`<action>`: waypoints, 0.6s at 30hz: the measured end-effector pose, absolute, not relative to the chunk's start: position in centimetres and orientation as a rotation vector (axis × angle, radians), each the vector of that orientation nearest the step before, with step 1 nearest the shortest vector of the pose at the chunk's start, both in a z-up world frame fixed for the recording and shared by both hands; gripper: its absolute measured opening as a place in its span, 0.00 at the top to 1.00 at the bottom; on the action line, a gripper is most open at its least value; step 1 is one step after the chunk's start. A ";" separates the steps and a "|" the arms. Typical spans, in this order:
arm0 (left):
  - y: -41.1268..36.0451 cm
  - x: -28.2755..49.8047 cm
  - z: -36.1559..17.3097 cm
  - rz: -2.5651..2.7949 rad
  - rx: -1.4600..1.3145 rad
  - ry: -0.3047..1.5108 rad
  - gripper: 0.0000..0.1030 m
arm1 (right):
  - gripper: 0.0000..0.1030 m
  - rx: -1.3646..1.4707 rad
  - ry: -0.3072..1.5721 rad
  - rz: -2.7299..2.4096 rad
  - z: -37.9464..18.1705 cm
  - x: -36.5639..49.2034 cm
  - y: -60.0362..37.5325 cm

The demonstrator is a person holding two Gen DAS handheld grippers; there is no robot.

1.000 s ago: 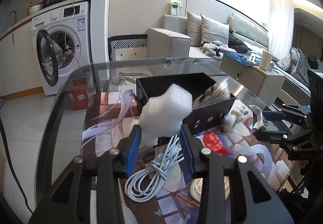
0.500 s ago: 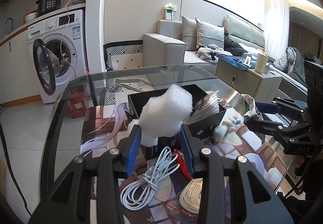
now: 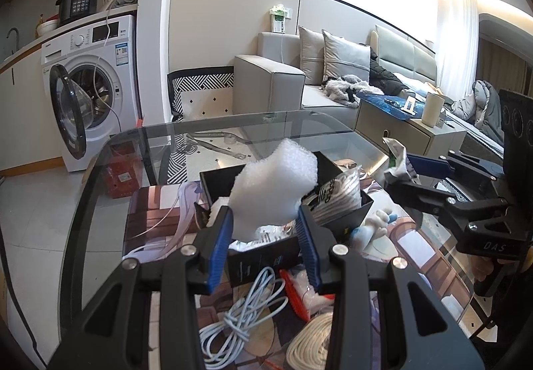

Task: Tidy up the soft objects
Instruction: 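Lift and carry the sachet and foam over the black box with both tools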

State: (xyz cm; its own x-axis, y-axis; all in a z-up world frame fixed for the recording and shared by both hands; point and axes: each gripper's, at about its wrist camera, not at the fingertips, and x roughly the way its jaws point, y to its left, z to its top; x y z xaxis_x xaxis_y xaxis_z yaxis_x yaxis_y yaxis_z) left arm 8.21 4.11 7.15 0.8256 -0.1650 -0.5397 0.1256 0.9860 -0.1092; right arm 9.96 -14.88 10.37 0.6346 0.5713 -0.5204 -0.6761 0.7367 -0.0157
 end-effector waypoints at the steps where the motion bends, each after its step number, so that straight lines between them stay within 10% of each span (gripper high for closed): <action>1: 3.9 8.6 7.2 -0.157 -0.070 0.581 0.63 | 0.51 -0.218 0.515 0.718 10.4 10.2 -14.8; 18: 3.4 13.3 5.9 -0.144 -0.078 0.623 0.63 | 0.50 -0.244 0.517 0.734 9.7 14.6 -12.3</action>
